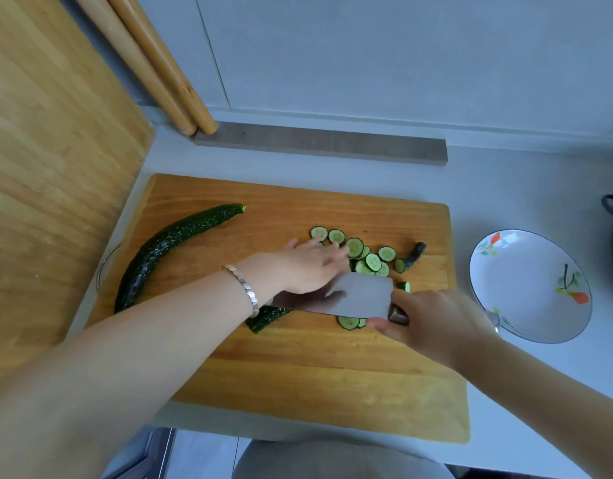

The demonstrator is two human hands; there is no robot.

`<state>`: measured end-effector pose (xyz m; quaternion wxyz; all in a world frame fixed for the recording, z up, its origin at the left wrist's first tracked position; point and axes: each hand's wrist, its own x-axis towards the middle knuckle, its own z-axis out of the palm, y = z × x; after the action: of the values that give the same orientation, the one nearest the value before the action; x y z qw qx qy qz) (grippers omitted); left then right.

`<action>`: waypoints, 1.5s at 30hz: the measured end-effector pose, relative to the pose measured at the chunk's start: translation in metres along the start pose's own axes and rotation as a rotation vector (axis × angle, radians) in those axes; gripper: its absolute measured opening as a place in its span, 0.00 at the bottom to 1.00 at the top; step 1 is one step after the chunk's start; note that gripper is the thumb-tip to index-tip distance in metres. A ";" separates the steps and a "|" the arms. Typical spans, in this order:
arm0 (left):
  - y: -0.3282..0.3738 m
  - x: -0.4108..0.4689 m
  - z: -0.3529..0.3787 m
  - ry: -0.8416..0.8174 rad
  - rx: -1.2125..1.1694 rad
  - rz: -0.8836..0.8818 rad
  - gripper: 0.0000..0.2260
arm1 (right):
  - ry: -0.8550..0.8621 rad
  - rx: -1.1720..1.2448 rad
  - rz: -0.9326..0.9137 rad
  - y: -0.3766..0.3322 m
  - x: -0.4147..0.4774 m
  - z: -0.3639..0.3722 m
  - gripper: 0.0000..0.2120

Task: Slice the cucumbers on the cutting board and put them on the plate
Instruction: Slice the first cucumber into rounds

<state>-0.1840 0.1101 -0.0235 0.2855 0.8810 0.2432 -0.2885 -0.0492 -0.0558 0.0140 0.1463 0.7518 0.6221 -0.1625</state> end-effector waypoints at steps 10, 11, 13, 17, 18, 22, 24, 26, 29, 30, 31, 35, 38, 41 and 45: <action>-0.007 -0.048 0.033 1.227 -0.043 0.124 0.07 | -0.054 1.060 0.433 -0.010 0.000 0.020 0.26; -0.009 -0.046 0.045 1.155 -0.055 0.076 0.07 | -0.097 1.178 0.492 -0.013 0.003 0.019 0.27; -0.013 -0.040 0.067 0.961 -0.087 -0.060 0.12 | -0.155 1.272 0.549 -0.019 0.007 0.017 0.27; -0.020 -0.032 0.089 0.825 -0.101 -0.161 0.14 | -0.205 1.319 0.512 -0.030 0.009 0.013 0.27; -0.020 -0.033 0.091 0.838 -0.131 -0.158 0.13 | -0.216 1.322 0.498 -0.033 0.008 0.013 0.26; -0.026 -0.036 0.100 0.895 -0.182 -0.168 0.10 | -0.233 1.282 0.440 -0.044 0.008 0.012 0.26; -0.029 -0.036 0.106 0.944 -0.302 -0.187 0.10 | -0.238 1.254 0.422 -0.049 0.010 0.011 0.26; -0.027 -0.035 0.113 1.008 -0.440 -0.207 0.09 | -0.240 1.236 0.416 -0.055 0.011 0.008 0.26; -0.023 -0.032 0.119 1.079 -0.516 -0.215 0.09 | -0.240 1.235 0.422 -0.062 0.015 0.004 0.26; -0.023 -0.032 0.120 1.090 -0.522 -0.207 0.09 | -0.242 1.238 0.423 -0.063 0.016 0.003 0.26; -0.024 -0.032 0.121 1.100 -0.526 -0.196 0.10 | -0.246 1.234 0.421 -0.065 0.017 0.003 0.26; -0.026 -0.032 0.120 1.106 -0.519 -0.164 0.10 | -0.253 1.203 0.417 -0.069 0.019 0.004 0.26; -0.026 -0.032 0.120 1.107 -0.517 -0.161 0.09 | -0.260 1.182 0.402 -0.072 0.018 0.008 0.26; -0.027 -0.031 0.120 1.096 -0.516 -0.168 0.09 | -0.264 1.160 0.390 -0.073 0.018 0.011 0.27; -0.028 -0.032 0.120 1.089 -0.510 -0.162 0.09 | -0.263 1.128 0.386 -0.073 0.019 0.013 0.27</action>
<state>-0.2674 0.0444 -0.0936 0.2992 0.7845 0.4821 0.2503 -0.1190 -0.0308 -0.0075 -0.1722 0.7861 0.2694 -0.5291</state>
